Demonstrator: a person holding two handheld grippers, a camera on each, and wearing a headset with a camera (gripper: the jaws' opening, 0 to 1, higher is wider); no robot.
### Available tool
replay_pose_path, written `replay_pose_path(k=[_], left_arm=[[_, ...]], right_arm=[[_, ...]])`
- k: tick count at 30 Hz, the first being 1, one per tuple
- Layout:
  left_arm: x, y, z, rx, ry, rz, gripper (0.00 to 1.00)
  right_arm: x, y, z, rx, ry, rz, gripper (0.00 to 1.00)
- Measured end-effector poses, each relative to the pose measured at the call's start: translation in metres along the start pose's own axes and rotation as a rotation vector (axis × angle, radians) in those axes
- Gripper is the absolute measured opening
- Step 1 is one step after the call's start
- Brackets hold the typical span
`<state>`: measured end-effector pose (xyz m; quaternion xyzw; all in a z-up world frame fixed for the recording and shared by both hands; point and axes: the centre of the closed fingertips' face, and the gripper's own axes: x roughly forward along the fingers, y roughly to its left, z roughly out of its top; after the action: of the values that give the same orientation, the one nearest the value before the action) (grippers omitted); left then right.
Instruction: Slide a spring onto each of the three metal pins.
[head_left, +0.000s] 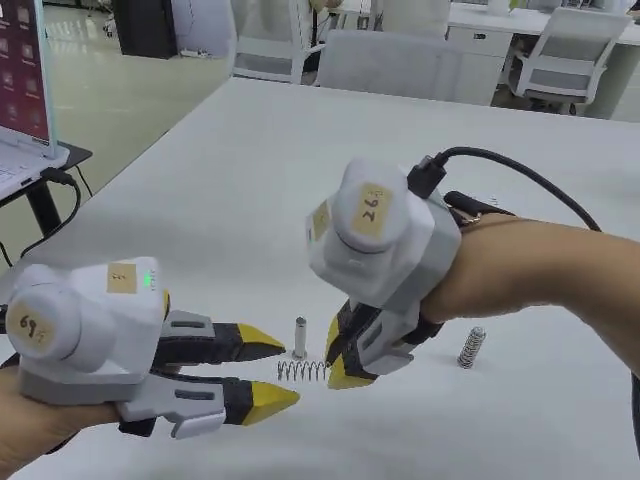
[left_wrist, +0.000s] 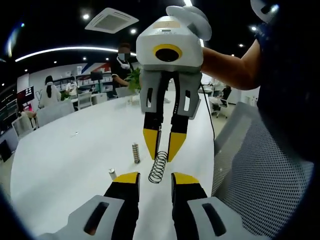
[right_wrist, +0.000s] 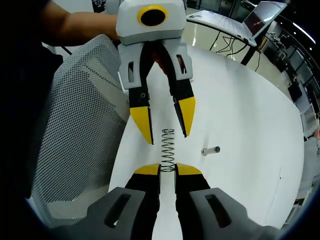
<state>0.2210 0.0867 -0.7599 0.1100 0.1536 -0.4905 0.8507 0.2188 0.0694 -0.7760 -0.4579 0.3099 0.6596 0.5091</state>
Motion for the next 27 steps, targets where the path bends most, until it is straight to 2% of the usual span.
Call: replay_pose_path(k=[12, 27], left_arm=[[0.0018, -0.0028, 0.0076, 0.019, -0.015, -0.019, 0.05], [0.0045, -0.0084, 0.0092, 0.031, -0.013, -0.056, 0.03]], right_arm=[[-0.0056, 0.0001, 0.0028, -0.022, -0.010, -0.016, 0.08], [-0.0068, 0.0004, 0.0001, -0.027, -0.010, -0.025, 0.08]])
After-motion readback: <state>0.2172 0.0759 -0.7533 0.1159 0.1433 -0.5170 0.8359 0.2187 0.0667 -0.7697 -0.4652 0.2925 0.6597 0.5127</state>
